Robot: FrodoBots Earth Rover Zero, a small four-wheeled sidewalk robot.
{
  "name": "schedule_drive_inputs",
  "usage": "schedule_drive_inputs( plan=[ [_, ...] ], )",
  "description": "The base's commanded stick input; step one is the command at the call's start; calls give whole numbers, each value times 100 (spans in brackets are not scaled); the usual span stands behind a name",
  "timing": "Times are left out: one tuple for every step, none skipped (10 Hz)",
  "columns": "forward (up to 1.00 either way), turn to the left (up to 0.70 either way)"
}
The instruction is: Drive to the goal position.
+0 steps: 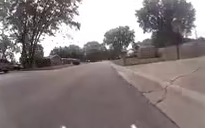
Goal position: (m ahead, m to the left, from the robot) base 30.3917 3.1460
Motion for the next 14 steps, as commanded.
schedule_drive_inputs(
  plan=[
    [100,0],
    [100,0],
    [100,0],
    [100,0],
    [100,0],
    [100,0],
    [100,0],
    [100,0],
    [100,0],
    [100,0],
    [100,0],
    [100,0],
    [100,0],
    [100,0]
  ],
)
